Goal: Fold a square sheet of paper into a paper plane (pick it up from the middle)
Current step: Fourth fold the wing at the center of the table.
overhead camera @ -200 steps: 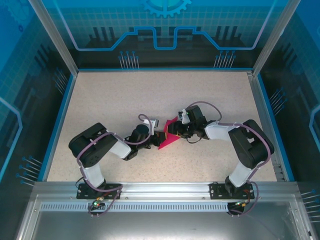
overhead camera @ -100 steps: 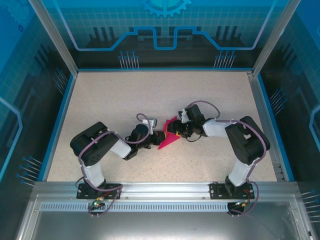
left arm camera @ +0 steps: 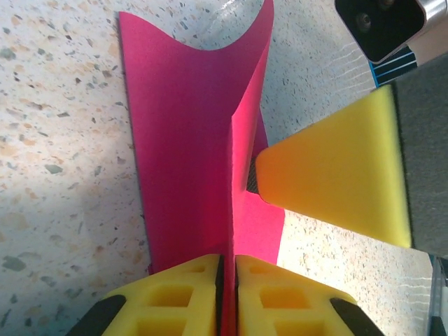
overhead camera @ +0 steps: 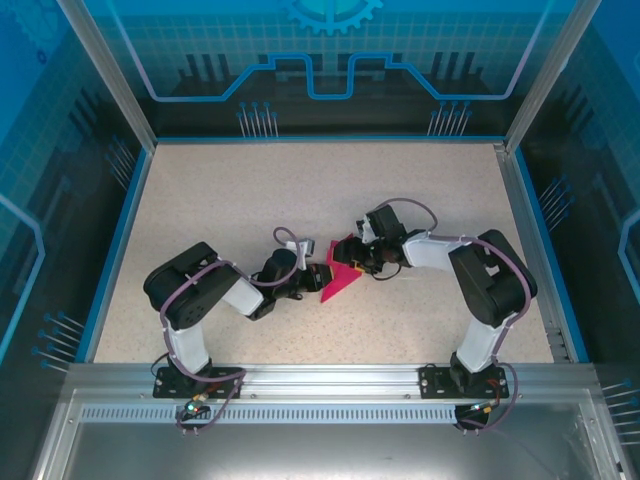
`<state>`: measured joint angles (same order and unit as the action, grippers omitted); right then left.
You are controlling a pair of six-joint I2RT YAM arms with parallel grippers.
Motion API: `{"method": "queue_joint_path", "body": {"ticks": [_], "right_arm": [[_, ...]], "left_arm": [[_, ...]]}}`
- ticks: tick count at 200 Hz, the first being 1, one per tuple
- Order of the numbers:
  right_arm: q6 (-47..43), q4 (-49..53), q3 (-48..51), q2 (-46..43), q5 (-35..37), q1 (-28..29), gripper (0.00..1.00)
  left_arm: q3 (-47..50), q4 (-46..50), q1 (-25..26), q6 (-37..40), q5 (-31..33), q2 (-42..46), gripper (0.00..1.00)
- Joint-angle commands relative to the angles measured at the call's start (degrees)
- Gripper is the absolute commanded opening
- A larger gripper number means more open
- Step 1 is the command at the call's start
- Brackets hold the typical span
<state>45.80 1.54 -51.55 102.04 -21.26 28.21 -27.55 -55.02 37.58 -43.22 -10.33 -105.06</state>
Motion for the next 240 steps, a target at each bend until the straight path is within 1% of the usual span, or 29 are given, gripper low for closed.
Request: {"method": "queue_joint_path", "body": {"ticks": [1, 28, 59, 83, 92, 109, 138, 192, 240], "right_arm": [[-1.5, 6.1, -1.5, 1.8, 4.6, 0.7, 0.67], [-1.5, 7.7, -1.9, 2.3, 6.5, 1.6, 0.67], [-0.6, 6.3, -1.0, 2.3, 6.2, 1.8, 0.68], [0.6, 0.7, 0.8, 1.0, 4.0, 1.5, 0.68], [1.2, -2.0, 3.2, 0.7, 2.6, 1.2, 0.68], [1.6, -4.4, 4.5, 0.3, 1.4, 0.5, 0.67], [0.6, -4.5, 5.1, -0.3, 0.3, -0.1, 0.66], [-3.1, -1.3, 5.4, -0.9, -0.8, -1.6, 0.65], [-3.4, 0.7, 5.4, -1.4, -0.4, -2.7, 0.63]], "left_arm": [[-2.0, 2.0, -0.7, -0.7, -2.0, -0.7, 0.16], [-2.9, 3.6, -0.9, -0.2, -2.5, -0.8, 0.16], [-3.3, 4.5, -1.7, -0.6, -3.3, -1.1, 0.15], [-3.8, 5.0, -2.3, -1.2, -5.0, -1.8, 0.14], [-4.0, 5.1, -2.5, -1.4, -5.8, -2.0, 0.13], [-4.3, 5.3, -2.8, -1.4, -7.0, -2.4, 0.13], [-5.0, 5.2, -3.2, -0.9, -8.8, -2.8, 0.13], [-7.5, 7.1, -3.5, 1.4, -14.0, -3.7, 0.13], [-8.0, 9.0, -4.4, 1.4, -14.8, -3.6, 0.14]]}}
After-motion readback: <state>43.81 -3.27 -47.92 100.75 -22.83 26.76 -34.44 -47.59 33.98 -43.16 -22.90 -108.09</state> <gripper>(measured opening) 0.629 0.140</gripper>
